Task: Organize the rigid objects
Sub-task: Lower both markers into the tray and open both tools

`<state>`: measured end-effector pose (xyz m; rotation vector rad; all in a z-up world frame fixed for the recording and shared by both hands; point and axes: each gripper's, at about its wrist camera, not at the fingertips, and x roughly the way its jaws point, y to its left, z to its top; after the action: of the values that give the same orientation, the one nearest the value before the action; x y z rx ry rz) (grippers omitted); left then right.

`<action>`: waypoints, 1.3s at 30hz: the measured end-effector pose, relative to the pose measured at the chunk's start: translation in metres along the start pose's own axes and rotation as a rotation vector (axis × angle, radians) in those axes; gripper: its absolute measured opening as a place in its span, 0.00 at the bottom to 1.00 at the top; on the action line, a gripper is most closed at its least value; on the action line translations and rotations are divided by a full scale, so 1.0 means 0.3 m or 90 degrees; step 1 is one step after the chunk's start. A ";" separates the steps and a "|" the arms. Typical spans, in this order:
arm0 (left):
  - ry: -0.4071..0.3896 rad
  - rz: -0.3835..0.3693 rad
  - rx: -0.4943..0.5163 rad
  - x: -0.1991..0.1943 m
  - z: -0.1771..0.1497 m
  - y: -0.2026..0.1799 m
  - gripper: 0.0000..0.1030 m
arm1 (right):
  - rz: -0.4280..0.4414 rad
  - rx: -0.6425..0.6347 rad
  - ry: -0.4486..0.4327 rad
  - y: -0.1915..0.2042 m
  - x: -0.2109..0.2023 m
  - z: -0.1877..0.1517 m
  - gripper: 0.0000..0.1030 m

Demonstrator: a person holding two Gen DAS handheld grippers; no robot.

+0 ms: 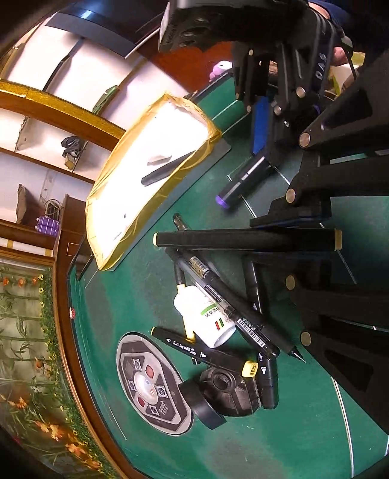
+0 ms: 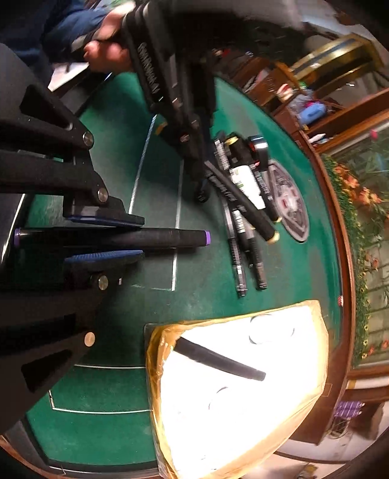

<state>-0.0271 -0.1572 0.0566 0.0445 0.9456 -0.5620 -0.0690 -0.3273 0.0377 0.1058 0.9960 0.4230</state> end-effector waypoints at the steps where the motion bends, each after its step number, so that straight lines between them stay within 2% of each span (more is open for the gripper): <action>1: -0.005 0.000 -0.005 -0.004 0.003 0.002 0.14 | 0.004 0.005 -0.006 -0.002 -0.007 0.007 0.14; 8: -0.026 -0.011 -0.023 -0.025 0.048 -0.017 0.14 | 0.045 0.061 -0.049 -0.066 -0.075 0.053 0.14; 14: -0.031 -0.031 -0.011 -0.006 0.143 -0.091 0.14 | 0.014 0.119 -0.099 -0.196 -0.163 0.109 0.14; 19: -0.022 -0.051 -0.019 0.064 0.246 -0.165 0.14 | -0.032 0.156 -0.125 -0.318 -0.201 0.188 0.14; 28: 0.014 -0.070 -0.065 0.295 0.414 -0.276 0.14 | -0.091 0.183 -0.100 -0.465 -0.135 0.387 0.14; 33: 0.031 -0.074 -0.071 0.371 0.436 -0.307 0.14 | -0.103 0.203 -0.067 -0.539 -0.065 0.457 0.14; 39: 0.046 -0.077 -0.061 0.413 0.425 -0.301 0.14 | -0.127 0.205 -0.031 -0.580 0.000 0.490 0.14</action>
<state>0.0825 -0.3238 0.0546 -0.0798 1.0501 -0.6288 0.1048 -0.4708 0.0697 0.3019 1.0089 0.0751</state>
